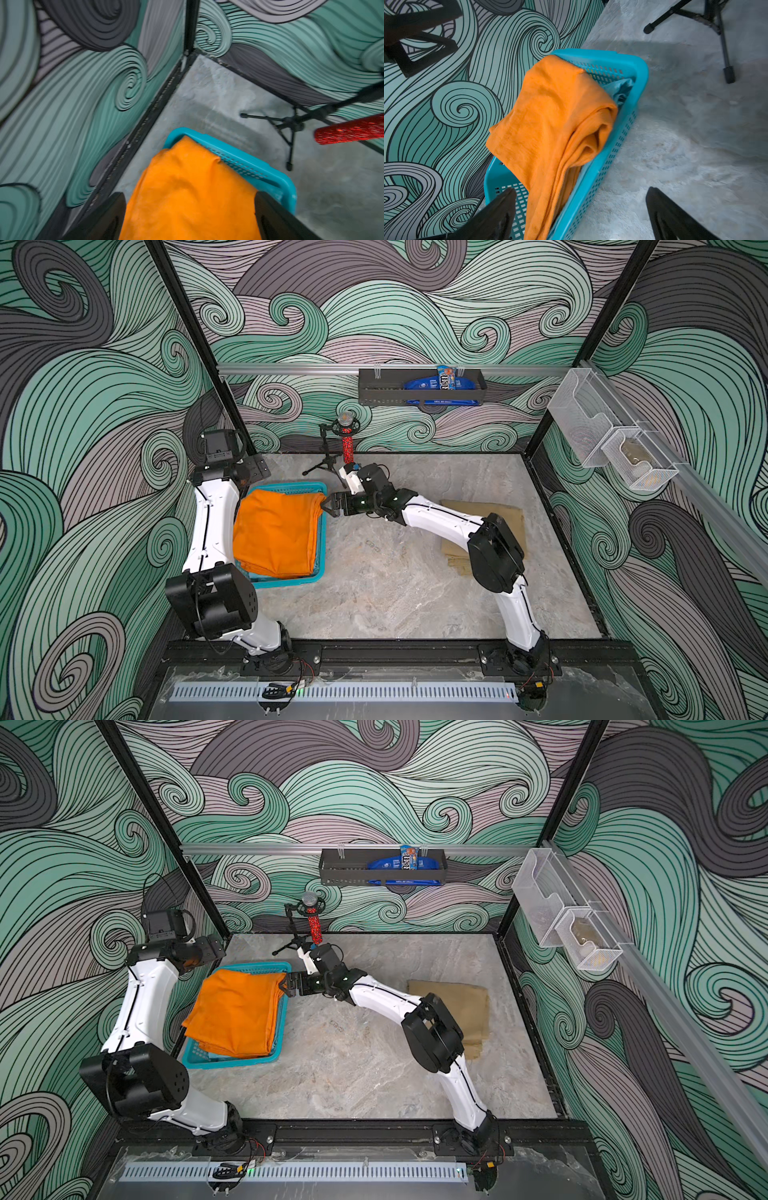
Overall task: Put the folded long pants in the basket
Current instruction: Move the basket to the center of the board.
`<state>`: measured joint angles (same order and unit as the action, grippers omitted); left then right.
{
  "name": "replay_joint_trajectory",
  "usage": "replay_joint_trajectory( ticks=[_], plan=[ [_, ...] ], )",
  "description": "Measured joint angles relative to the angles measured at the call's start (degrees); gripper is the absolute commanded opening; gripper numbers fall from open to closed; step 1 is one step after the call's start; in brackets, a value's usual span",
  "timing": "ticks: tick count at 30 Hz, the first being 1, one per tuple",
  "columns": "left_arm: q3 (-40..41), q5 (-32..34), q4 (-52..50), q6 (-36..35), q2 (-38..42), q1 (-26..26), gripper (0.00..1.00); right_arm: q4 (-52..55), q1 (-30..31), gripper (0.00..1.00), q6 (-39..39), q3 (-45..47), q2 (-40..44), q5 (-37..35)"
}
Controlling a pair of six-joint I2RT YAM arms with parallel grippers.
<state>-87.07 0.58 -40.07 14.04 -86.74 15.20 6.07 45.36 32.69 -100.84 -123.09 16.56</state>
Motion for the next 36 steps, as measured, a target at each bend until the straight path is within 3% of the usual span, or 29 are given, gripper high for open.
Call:
replay_joint_trajectory(
  ticks=[3,6,9,11,14,16,36],
  plan=[
    [11.56,-9.77,8.39,2.58,5.07,-0.90,0.99,0.02,-1.20,0.80,-0.59,1.90,0.33,1.90],
    [25.73,-19.34,18.08,6.95,10.64,-1.46,0.99,0.09,-0.59,0.46,-1.20,4.02,0.33,3.72],
    [34.03,-25.57,24.02,10.91,13.14,-1.84,0.99,-1.22,0.68,0.25,-0.13,6.43,0.33,5.77],
    [35.36,-28.09,25.64,12.46,13.35,-2.25,0.99,-2.99,1.46,0.26,0.92,7.89,0.33,7.21],
    [34.56,-29.94,27.26,13.46,14.10,-3.69,0.99,-5.84,2.69,0.38,2.34,9.14,0.20,9.16],
    [33.42,-30.16,27.96,13.46,14.86,-4.66,0.99,-7.30,3.32,0.39,3.43,9.25,0.09,9.97],
    [32.76,-31.23,29.90,15.19,17.22,-5.97,0.99,-14.49,3.76,0.33,10.38,7.15,-6.71,13.84]
  ],
)
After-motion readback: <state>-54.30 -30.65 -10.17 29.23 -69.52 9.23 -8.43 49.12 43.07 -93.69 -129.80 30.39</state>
